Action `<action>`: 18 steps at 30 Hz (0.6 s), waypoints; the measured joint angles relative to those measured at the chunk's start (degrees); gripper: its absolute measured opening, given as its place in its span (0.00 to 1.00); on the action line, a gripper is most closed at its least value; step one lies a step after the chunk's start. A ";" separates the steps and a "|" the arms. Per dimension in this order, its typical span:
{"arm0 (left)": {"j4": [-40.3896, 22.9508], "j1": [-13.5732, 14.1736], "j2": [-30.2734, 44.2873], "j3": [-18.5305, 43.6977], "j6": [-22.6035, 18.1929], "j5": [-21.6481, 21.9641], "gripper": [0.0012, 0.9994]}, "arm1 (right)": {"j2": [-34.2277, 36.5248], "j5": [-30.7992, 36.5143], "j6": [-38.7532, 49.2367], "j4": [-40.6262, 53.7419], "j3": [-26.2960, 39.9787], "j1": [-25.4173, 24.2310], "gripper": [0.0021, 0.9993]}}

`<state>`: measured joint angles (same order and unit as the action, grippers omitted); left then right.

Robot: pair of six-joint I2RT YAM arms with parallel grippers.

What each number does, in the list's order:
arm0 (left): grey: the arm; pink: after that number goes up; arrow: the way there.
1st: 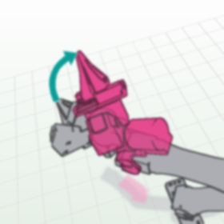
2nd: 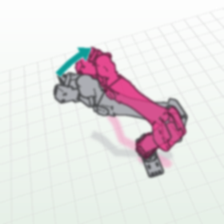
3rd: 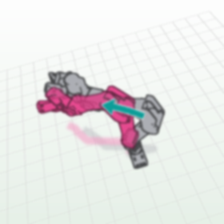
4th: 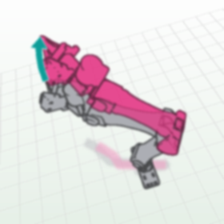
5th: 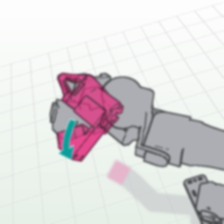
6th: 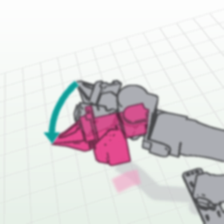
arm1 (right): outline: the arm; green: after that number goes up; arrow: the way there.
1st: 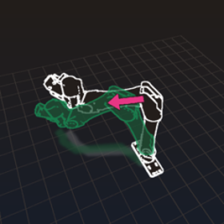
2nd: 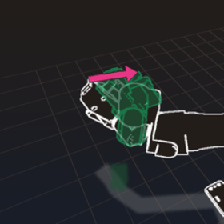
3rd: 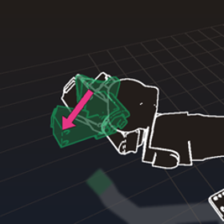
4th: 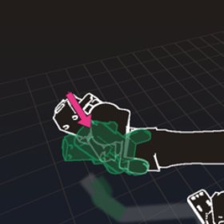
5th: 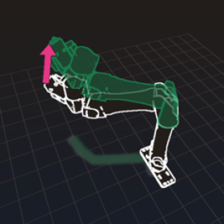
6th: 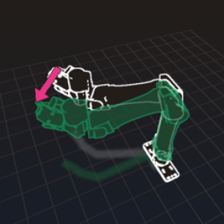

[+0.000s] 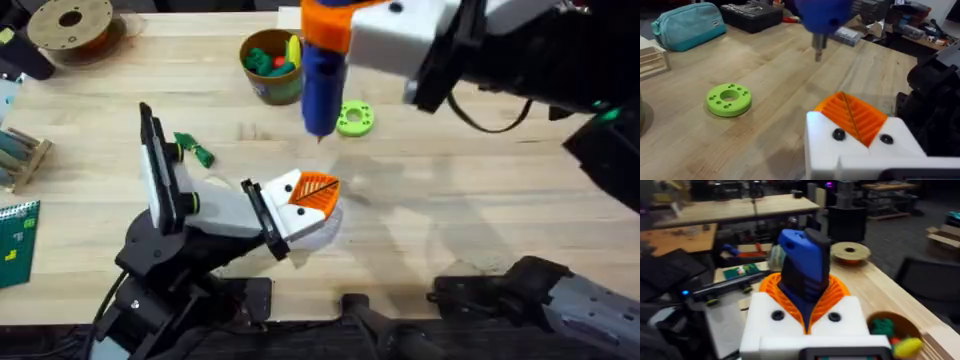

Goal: Pick up the gripper from the table and insert it into the empty holder that is missing its gripper. Then pick up a screw, insert it into the mounting hole, and use the screwdriver to tighten it. Finally, clean up the table by picking up the vegetable and placing it into the bucket.

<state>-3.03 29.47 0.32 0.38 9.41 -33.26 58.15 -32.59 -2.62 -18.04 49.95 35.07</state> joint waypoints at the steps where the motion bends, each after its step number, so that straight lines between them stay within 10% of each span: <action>1: 0.00 0.00 0.00 0.00 0.00 0.00 0.00 | 0.01 -0.32 -0.04 -0.03 0.00 0.74 0.03; 18: 0.00 0.00 0.00 0.00 0.00 0.00 0.00 | 6.36 -4.78 -0.41 -6.36 -0.04 8.92 0.03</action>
<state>-3.03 29.47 0.31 0.38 9.41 -33.26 64.51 -37.37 -3.03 -24.40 49.91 43.99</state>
